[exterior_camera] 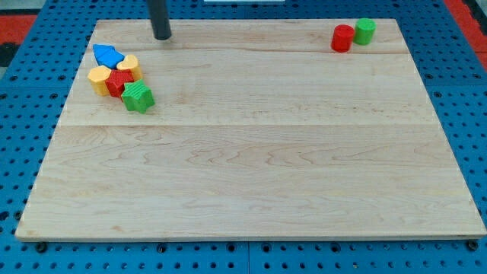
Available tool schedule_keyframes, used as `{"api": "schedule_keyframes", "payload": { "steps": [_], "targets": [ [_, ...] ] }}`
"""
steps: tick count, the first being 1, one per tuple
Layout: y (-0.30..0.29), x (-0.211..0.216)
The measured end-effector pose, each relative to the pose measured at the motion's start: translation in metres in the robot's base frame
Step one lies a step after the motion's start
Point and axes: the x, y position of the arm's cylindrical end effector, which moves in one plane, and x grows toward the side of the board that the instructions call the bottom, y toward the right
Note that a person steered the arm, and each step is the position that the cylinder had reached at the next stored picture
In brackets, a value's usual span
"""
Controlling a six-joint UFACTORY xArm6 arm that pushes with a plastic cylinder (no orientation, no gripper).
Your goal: Point at the blue triangle
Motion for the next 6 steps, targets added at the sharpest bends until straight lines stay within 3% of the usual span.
{"api": "schedule_keyframes", "payload": {
  "steps": [2,4,6],
  "targets": [
    [-0.01,-0.004],
    [-0.079,-0.004],
    [-0.08,0.011]
  ]
}}
